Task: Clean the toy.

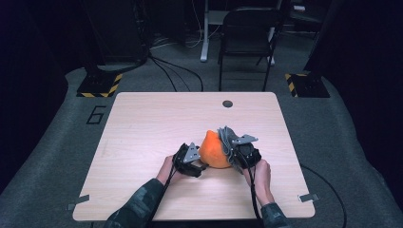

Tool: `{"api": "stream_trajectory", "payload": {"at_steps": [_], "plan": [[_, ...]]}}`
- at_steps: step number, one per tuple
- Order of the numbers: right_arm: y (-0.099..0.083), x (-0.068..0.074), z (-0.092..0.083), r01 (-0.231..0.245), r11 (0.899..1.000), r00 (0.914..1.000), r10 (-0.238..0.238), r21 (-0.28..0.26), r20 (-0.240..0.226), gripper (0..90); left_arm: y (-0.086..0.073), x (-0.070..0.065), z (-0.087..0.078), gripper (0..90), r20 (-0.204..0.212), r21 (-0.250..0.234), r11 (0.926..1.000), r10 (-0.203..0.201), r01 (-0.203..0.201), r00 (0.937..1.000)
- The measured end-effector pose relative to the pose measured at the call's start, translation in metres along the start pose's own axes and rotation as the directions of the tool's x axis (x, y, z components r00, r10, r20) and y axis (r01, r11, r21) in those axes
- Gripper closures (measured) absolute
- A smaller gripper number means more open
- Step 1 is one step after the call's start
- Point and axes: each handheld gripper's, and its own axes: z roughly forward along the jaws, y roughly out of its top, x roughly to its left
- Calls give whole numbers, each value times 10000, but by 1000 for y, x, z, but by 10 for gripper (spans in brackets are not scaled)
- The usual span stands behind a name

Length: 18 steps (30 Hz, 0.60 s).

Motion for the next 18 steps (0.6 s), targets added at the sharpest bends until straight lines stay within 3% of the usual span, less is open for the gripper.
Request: {"api": "stream_trajectory", "payload": {"at_steps": [3,8,12,14,16,17,18], "plan": [[0,0,0,33,10000,10000,-33,-9,-12,778,0,-4,2,304,-101,36,9996,290,-290,9995],[-1,0,0,7,10000,10000,-7,-28,-64,776,-1,-7,3,531,-209,-47,9994,352,-353,9992],[0,-3,-3,-98,9997,9996,92,-215,-257,772,-1,-8,3,644,-264,-53,9996,293,-295,9992],[-1,-12,-12,-465,9970,9977,434,-621,-517,764,0,-8,2,671,-317,-50,9997,238,-240,9992],[-1,-19,-16,-533,9957,9977,500,-752,-457,764,-1,-8,2,680,-341,-50,9997,226,-228,9992],[-5,-36,-26,-974,9899,9952,958,-1027,-209,766,-1,-8,1,696,-292,-104,9999,98,-101,9995],[-5,-36,-26,-974,9899,9952,958,-1027,-209,766,-1,-8,1,701,-292,-104,9999,98,-101,9995]]}}
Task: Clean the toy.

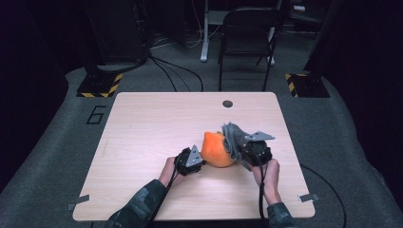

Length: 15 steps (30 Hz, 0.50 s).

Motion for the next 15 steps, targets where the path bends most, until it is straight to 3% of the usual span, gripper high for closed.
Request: {"api": "stream_trajectory", "payload": {"at_steps": [1,3,5,6,10,12,14,15], "plan": [[-5,-16,-5,-440,9990,9987,439,16,262,766,0,1,0,709,9,-81,9999,-112,112,9999],[-12,-27,-5,-746,9971,9965,739,172,397,765,0,3,-2,720,221,-434,9980,-450,459,9987],[-16,-31,-3,-829,9961,9956,814,296,468,764,0,4,-3,728,230,-566,9968,-555,568,9982],[-21,-38,0,-1020,9939,9935,997,412,543,764,1,6,-5,734,395,-792,9931,-832,861,9958],[-21,-40,0,-1088,9932,9923,1060,412,648,764,5,8,-9,736,714,-995,9867,-1218,1285,9900],[-21,-41,-1,-1079,9936,9918,1053,331,725,764,12,8,-15,734,1025,-1127,9773,-1682,1794,9804],[-21,-41,-2,-1094,9935,9916,1068,314,735,764,15,9,-18,734,1115,-1156,9744,-1804,1930,9773],[-20,-42,-5,-1120,9934,9909,1098,248,777,765,21,9,-24,733,1299,-1217,9628,-2256,2414,9655]]}}
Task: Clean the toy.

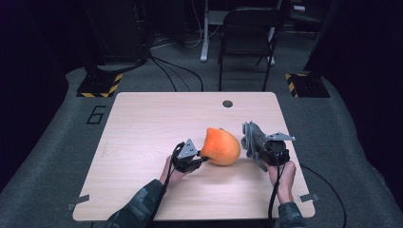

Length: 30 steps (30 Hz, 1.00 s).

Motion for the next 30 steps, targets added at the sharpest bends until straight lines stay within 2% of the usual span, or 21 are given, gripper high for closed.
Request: {"api": "stream_trajectory", "payload": {"at_steps": [2,3,5,7,8,10,11,12,13,14,15,16,18,20,21,23,24,26,27,28,30], "plan": [[1,-1,-3,36,9999,10000,-35,-119,33,765,6,-1,-4,732,99,-15,9993,-361,361,9993],[1,-1,-3,36,9999,10000,-35,-119,33,765,6,-1,-4,732,99,-15,9993,-361,361,9993],[5,1,-9,4,9994,10000,-4,-341,1,765,11,0,-9,731,223,119,9928,-1195,1193,9926],[6,1,-12,82,9993,10000,-82,-362,-8,765,12,0,-9,730,209,213,9899,-1406,1401,9899],[8,3,-15,94,9990,10000,-95,-438,-24,764,12,0,-9,730,186,277,9851,-1704,1698,9852],[14,11,-24,262,9973,9995,-271,-683,-137,765,11,2,-9,729,330,413,9676,-2503,2489,9676],[14,11,-24,262,9973,9995,-271,-683,-137,765,11,2,-9,729,330,413,9676,-2503,2489,9676],[16,15,-27,423,9958,9989,-438,-814,-166,765,10,3,-8,729,445,463,9630,-2674,2654,9625],[19,21,-31,578,9941,9979,-602,-923,-228,765,8,3,-7,728,474,508,9520,-3042,3019,9514],[24,32,-37,779,9904,9951,-841,-1144,-510,765,5,4,-4,727,621,760,9376,-3442,3394,9368],[26,38,-39,860,9887,9939,-937,-1226,-583,765,5,4,-4,727,621,760,9376,-3442,3394,9368],[28,46,-42,1002,9857,9914,-1103,-1352,-699,765,2,3,0,726,598,892,9256,-3737,3679,9256],[33,64,-45,1395,9796,9840,-1535,-1447,-906,765,1,3,2,725,576,1005,9232,-3776,3709,9242],[34,72,-46,1534,9771,9810,-1686,-1474,-964,765,1,3,2,725,490,1058,9226,-3774,3709,9248],[34,94,-42,1905,9700,9699,-2098,-1512,-1239,764,0,2,4,722,554,1044,9194,-3861,3792,9208],[30,114,-29,2288,9647,9608,-2453,-1302,-1291,763,-1,0,5,721,622,1084,9255,-3707,3630,9267],[26,122,-19,2413,9637,9573,-2557,-1139,-1349,761,-1,-2,6,721,642,1144,9248,-3712,3627,9263],[19,131,-2,2678,9604,9562,-2748,-774,-1011,760,-3,-4,9,721,561,1303,9288,-3563,3470,9327],[16,133,2,2845,9564,9533,-2896,-665,-860,762,-5,-3,11,721,658,1287,9242,-3699,3597,9267],[16,131,4,2857,9561,9524,-2908,-652,-911,762,-6,-1,11,722,686,1274,9234,-3723,3620,9256],[18,128,4,2639,9621,9578,-2697,-684,-992,764,-5,-1,10,721,698,1281,9268,-3636,3531,9289]]}}
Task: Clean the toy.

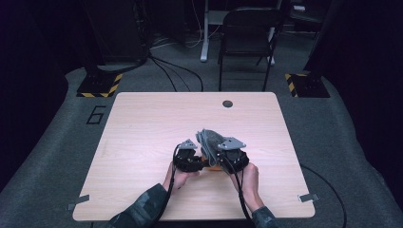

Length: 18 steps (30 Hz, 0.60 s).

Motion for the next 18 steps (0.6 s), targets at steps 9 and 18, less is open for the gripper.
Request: {"api": "stream_trajectory", "payload": {"at_steps": [9,18], "plan": [[-4,-11,-3,-18,9999,9999,16,172,129,766,0,-2,1,716,-44,31,9995,325,-324,9995],[-17,-44,-1,-896,9940,9949,864,621,521,765,-1,-3,2,715,-37,-27,9994,332,-332,9994]]}}
